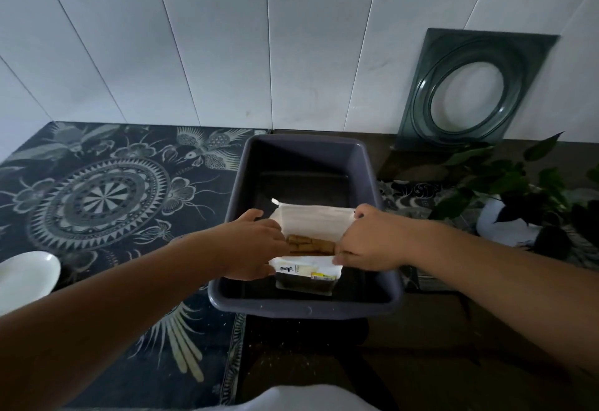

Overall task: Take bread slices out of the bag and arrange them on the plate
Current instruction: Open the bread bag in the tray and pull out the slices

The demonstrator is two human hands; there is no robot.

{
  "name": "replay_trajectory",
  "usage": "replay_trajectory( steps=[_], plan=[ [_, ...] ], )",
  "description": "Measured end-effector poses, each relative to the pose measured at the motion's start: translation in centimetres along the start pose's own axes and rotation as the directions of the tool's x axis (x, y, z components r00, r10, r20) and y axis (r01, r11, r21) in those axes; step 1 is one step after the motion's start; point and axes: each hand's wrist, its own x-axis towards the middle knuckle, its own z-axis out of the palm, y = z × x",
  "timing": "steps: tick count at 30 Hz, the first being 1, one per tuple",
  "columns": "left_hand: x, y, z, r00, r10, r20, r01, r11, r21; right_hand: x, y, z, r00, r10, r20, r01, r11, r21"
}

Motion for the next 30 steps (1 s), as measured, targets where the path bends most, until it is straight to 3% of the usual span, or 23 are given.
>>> replay_trajectory(
  steps=[5, 8, 12, 16, 19, 24, 27, 28, 30],
  plan=[
    [0.2, 0.1, 0.2, 0.998, -0.026, -0.051, 0.029, 0.998, 0.063, 4.2, -0.7, -2.1, 0.993, 0.1, -0.058, -0.096, 0.993, 0.068],
    [0.3, 0.1, 0.2, 0.995, -0.065, -0.078, 0.071, 0.994, 0.081, 8.3, -1.5, -2.5, 0.983, 0.151, 0.108, -0.168, 0.97, 0.174],
    [0.1, 0.4, 0.1, 0.992, -0.09, -0.089, 0.094, 0.995, 0.04, 12.2, -1.5, -1.7, 0.868, 0.299, 0.396, -0.415, 0.875, 0.25],
    [-0.4, 0.8, 0.2, 0.979, -0.073, -0.192, 0.075, 0.997, -0.002, 13.8, -1.0, 1.3, 0.837, 0.358, 0.414, -0.474, 0.852, 0.222],
    [-0.6, 0.7, 0.8, 0.958, -0.042, -0.283, 0.029, 0.998, -0.049, 14.6, -1.0, 3.1, 0.836, 0.309, 0.454, -0.443, 0.867, 0.226],
    [-0.1, 0.2, 1.8, 0.93, -0.072, -0.36, 0.034, 0.993, -0.11, 15.6, -1.6, 4.8, 0.895, 0.346, 0.282, -0.413, 0.881, 0.232],
    [0.2, 0.2, 2.3, 0.904, -0.107, -0.414, 0.052, 0.989, -0.141, 15.6, -2.4, 6.0, 0.863, 0.479, 0.158, -0.495, 0.745, 0.446],
    [0.3, 0.3, 2.6, 0.895, -0.122, -0.43, 0.064, 0.987, -0.146, 15.7, -2.4, 6.3, 0.871, 0.474, 0.131, -0.479, 0.755, 0.447],
    [0.3, 0.6, 2.8, 0.893, -0.162, -0.421, 0.1, 0.981, -0.166, 15.2, -2.5, 7.2, 0.918, 0.382, 0.11, -0.397, 0.875, 0.276]
  ],
)
